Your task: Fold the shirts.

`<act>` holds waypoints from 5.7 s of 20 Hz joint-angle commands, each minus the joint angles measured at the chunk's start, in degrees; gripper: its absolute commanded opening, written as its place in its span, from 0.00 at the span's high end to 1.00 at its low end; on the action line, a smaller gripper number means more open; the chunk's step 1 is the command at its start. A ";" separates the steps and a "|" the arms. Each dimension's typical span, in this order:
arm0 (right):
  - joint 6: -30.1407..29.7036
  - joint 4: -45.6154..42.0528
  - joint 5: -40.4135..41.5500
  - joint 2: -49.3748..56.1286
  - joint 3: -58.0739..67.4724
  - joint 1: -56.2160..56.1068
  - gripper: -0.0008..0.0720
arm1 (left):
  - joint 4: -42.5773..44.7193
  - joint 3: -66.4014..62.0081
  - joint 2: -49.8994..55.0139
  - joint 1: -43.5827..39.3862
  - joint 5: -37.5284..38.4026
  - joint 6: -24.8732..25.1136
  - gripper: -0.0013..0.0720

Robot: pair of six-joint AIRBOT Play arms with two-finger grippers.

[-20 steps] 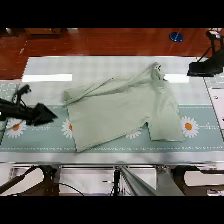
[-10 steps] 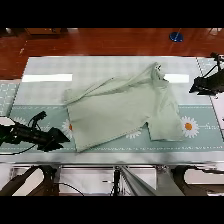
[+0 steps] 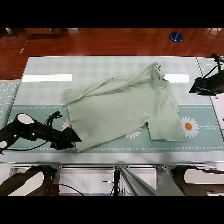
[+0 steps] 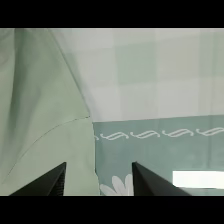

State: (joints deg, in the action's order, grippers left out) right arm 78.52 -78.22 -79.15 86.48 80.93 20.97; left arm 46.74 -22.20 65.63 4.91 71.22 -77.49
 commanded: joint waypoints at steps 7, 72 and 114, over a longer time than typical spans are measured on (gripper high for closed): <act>-0.17 -0.57 -0.20 -0.04 0.00 0.04 0.32 | -5.22 -0.04 10.82 -5.75 -5.64 5.53 0.93; 9.07 8.15 -22.16 -40.30 30.86 1.36 0.96 | 14.99 -72.96 -35.56 6.49 21.66 -8.55 0.96; 0.66 -2.60 9.22 18.21 21.09 -14.25 0.95 | -21.73 -46.97 24.41 8.46 -17.14 31.32 0.96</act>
State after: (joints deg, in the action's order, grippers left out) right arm 78.70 -76.95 -61.43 105.16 102.04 6.70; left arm 24.60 -66.94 90.26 10.24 42.54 -41.85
